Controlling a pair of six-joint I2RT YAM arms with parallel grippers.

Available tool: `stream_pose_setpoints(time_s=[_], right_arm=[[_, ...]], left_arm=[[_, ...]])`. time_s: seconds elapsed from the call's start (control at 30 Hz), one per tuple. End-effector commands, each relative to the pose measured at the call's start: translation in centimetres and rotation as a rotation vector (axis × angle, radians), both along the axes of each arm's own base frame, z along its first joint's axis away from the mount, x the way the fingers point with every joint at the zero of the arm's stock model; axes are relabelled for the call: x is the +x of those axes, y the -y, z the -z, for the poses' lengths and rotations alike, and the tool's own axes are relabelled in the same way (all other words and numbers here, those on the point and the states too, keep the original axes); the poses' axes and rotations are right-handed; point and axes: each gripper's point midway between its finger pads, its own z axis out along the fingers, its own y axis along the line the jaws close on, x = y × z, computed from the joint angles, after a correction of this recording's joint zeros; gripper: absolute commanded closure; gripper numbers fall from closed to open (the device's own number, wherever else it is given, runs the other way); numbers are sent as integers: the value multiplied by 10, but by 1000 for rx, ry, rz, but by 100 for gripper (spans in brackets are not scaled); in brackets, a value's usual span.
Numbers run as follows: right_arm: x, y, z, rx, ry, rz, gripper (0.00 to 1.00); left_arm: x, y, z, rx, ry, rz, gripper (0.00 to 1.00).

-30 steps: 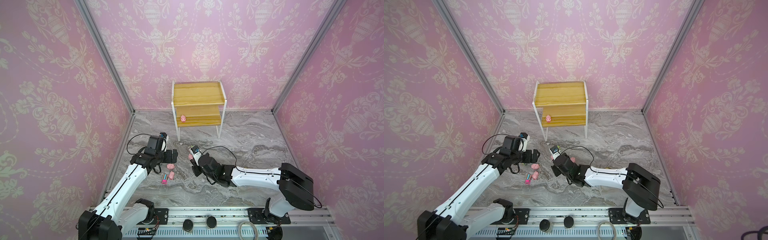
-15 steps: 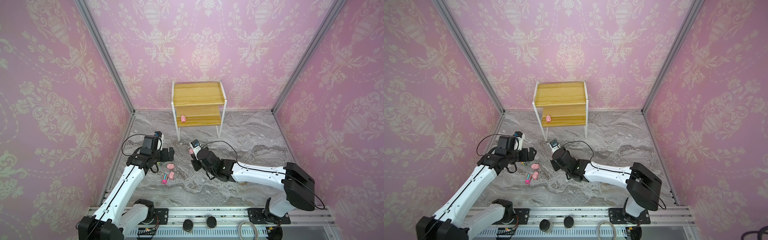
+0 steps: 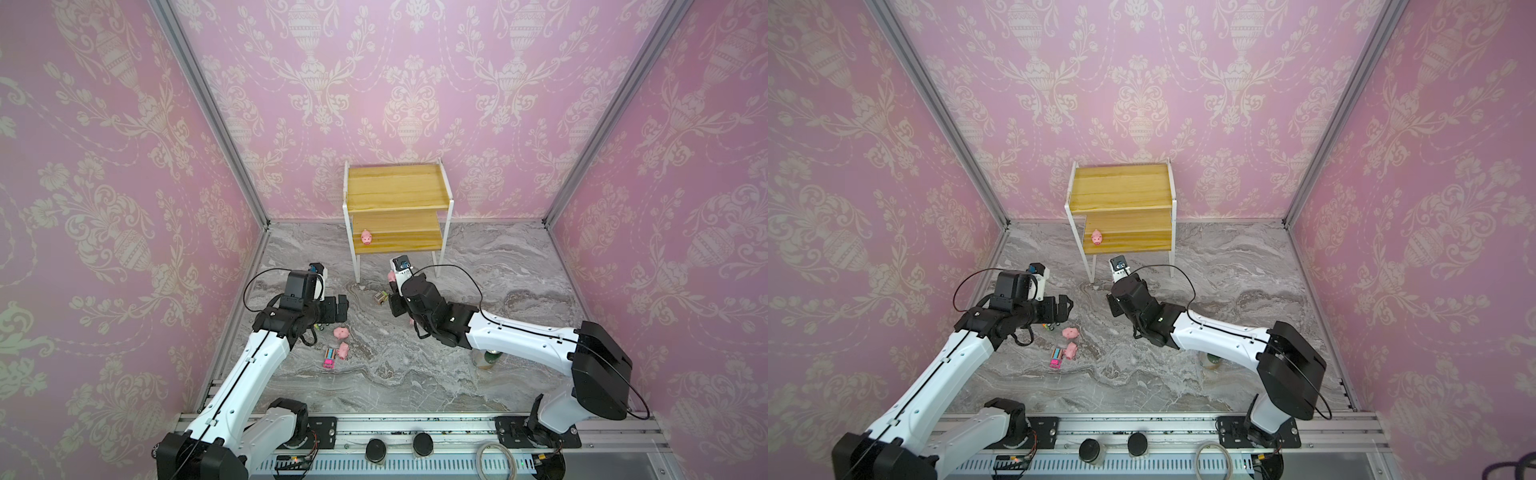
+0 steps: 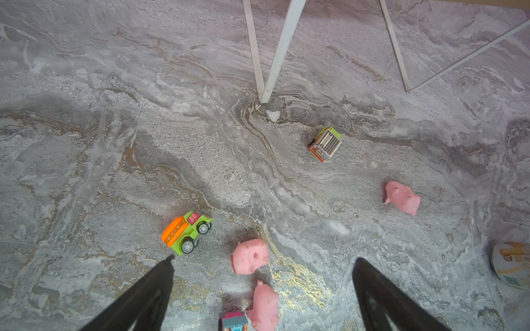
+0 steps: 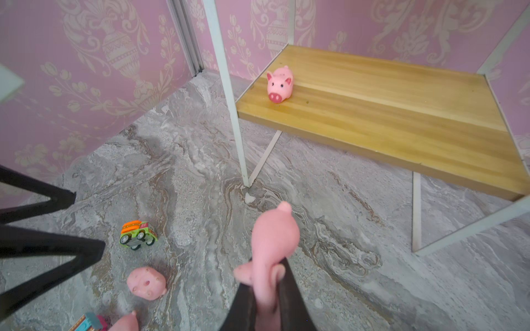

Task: Organize plastic toys on shelves
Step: Place the plastic toy on the shelf.

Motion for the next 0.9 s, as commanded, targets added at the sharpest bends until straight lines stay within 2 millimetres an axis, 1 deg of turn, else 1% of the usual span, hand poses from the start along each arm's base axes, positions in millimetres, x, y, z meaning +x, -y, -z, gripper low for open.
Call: stream_pose_setpoints(time_s=[0.0, 0.03, 0.3, 0.53, 0.8, 0.87], right_arm=[[21, -6, -23, 48, 81, 45, 87], [27, -10, -31, 68, 97, 50, 87], [65, -30, -40, 118, 155, 95, 86], [95, -38, -33, 145, 186, 151, 86], [120, -30, -21, 161, 216, 204, 86], [124, -31, -19, 158, 219, 205, 85]], left_arm=[[0, 2, -12, -44, 21, -7, 1], [-1, 3, -12, -48, 21, -6, 1], [-1, 3, -13, -51, 25, -8, 1], [-2, 4, -12, -57, 24, -4, 1], [-2, 5, -13, -59, 26, -4, 1], [-2, 4, -12, -58, 25, -4, 1]])
